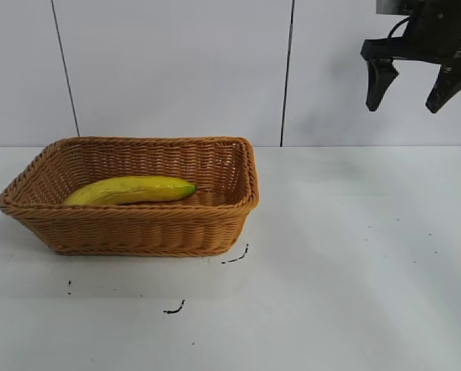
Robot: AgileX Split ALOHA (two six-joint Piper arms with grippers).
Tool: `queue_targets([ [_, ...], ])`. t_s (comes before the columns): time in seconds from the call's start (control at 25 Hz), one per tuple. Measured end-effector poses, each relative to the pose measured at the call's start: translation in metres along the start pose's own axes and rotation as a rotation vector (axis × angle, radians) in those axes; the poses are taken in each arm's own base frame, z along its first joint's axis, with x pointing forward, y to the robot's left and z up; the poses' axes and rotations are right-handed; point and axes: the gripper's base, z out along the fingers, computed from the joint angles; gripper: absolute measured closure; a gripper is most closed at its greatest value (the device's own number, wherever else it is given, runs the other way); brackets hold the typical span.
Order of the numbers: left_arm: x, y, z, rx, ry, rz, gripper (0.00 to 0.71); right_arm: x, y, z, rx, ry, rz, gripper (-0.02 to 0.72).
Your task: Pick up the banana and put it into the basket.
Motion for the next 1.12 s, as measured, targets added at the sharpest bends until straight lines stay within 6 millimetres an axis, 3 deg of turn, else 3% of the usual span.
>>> queue_targets([
  [0.12, 0.000, 0.000, 0.000, 0.000, 0.000, 0.000, 0.015, 0.019, 0.003, -0.021, -0.012, 0.016, 0.006, 0.059],
  [0.24, 0.000, 0.000, 0.000, 0.000, 0.000, 0.000, 0.015, 0.047, 0.006, -0.057, -0.013, 0.008, 0.002, 0.059],
  [0.52, 0.000, 0.000, 0.000, 0.000, 0.000, 0.000, 0.015, 0.133, 0.011, -0.128, 0.013, -0.029, -0.028, 0.059],
  [0.64, 0.000, 0.000, 0.000, 0.000, 0.000, 0.000, 0.015, 0.173, 0.012, -0.148, 0.024, -0.054, -0.035, 0.059],
  [0.96, 0.000, 0.000, 0.000, 0.000, 0.000, 0.000, 0.015, 0.283, 0.016, -0.173, 0.028, -0.162, -0.041, 0.059],
  [1.12, 0.000, 0.000, 0.000, 0.000, 0.000, 0.000, 0.015, 0.327, 0.016, -0.169, 0.033, -0.305, -0.045, 0.059],
])
